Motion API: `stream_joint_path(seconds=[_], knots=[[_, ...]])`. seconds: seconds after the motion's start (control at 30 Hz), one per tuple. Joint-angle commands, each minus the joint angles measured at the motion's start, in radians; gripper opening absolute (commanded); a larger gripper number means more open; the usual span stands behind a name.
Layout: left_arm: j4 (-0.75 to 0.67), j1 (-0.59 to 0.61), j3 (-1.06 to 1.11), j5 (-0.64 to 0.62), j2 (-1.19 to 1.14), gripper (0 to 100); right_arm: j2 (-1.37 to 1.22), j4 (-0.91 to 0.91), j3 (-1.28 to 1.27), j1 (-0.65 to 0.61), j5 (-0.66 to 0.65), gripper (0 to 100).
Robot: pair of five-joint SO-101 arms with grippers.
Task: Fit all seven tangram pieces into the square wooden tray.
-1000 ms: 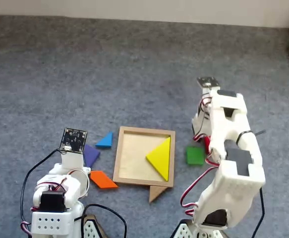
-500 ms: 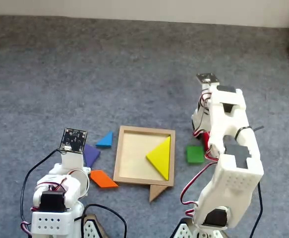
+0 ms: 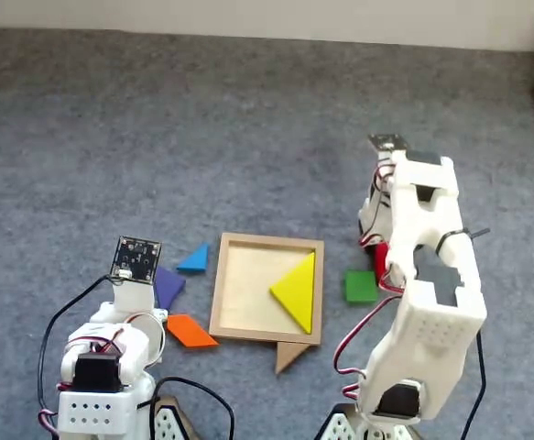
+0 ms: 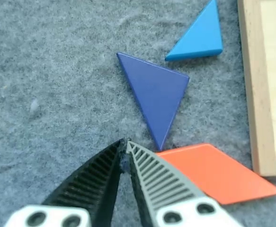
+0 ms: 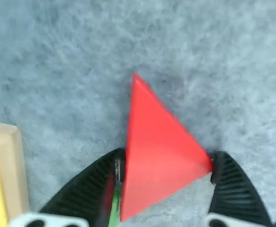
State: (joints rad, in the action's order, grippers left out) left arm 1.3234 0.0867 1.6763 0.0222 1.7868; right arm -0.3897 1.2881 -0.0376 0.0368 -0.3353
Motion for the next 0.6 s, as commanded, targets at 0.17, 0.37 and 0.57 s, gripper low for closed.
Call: stream_joint_path(seconds=[0.17, 0.37, 0.57], knots=[[0.003, -0.016, 0.021, -0.005, 0.024, 0, 0.283, 0.025, -0.105, -0.140, 0.002, 24.1], [0.003, -0.016, 0.021, -0.005, 0.024, 0, 0.403, 0.019, -0.242, -0.265, -0.035, 24.1], [0.003, -0.016, 0.021, -0.005, 0.024, 0, 0.446, -0.008, -0.272, -0.139, -0.021, 25.5]])
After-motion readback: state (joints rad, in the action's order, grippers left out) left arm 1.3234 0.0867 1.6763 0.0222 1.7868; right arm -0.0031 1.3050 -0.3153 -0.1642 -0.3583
